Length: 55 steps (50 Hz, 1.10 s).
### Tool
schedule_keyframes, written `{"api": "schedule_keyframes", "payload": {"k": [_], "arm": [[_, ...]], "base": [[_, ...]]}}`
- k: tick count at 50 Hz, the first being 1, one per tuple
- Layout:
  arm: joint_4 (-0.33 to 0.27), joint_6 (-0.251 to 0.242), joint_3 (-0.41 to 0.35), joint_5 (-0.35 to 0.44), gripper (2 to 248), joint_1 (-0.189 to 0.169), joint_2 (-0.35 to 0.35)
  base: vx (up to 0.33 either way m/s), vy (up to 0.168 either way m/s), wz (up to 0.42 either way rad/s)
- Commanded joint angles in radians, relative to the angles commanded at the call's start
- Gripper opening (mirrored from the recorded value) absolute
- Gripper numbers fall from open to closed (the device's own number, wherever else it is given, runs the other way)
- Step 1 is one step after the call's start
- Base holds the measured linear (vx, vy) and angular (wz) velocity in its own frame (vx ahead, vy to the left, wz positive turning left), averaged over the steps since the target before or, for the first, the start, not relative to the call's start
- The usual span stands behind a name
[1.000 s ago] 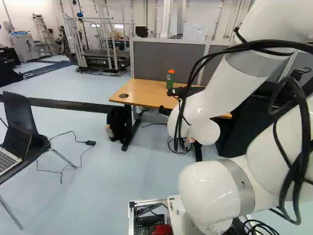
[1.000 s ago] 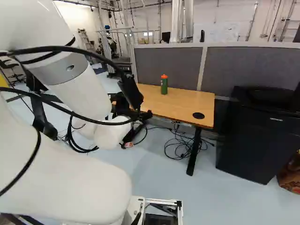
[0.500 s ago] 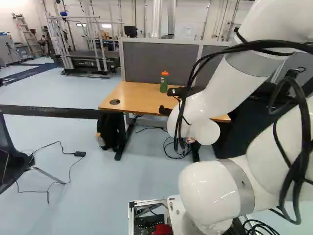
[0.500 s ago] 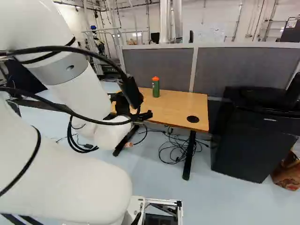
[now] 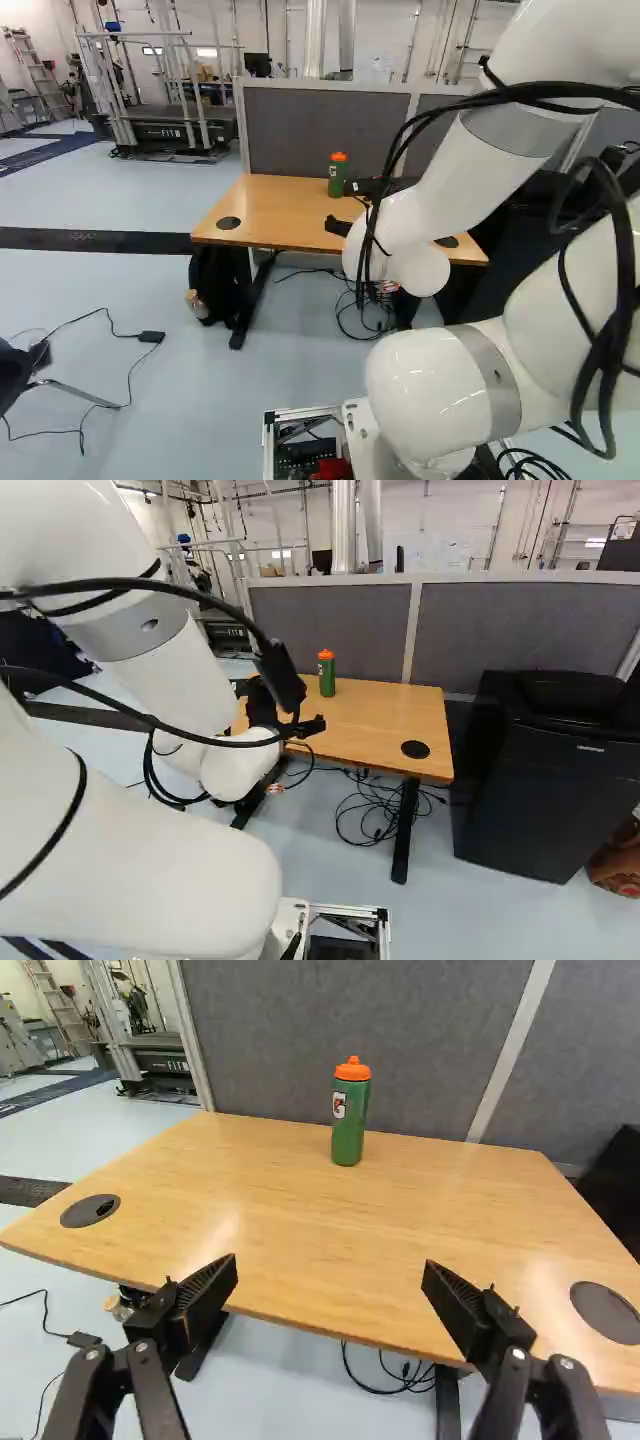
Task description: Pick up the green bottle from the table
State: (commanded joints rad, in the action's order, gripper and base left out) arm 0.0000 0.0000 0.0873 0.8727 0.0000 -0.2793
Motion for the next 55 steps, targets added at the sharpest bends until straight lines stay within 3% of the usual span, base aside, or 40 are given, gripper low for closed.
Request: {"api": "schedule_keyframes", "payload": {"k": [25, 26, 55], "arm": [[0.000, 0.000, 0.000, 0.000, 247, 0.000, 0.000], [0.000, 0.000, 0.028, 0.000, 247, 0.002, 0.034], [0.000, 0.000, 0.188, 0.000, 247, 0.003, 0.208]], "base": [[0.190, 0.036, -0.025], [0.176, 0.026, -0.024], [0.016, 0.001, -0.003]]}}
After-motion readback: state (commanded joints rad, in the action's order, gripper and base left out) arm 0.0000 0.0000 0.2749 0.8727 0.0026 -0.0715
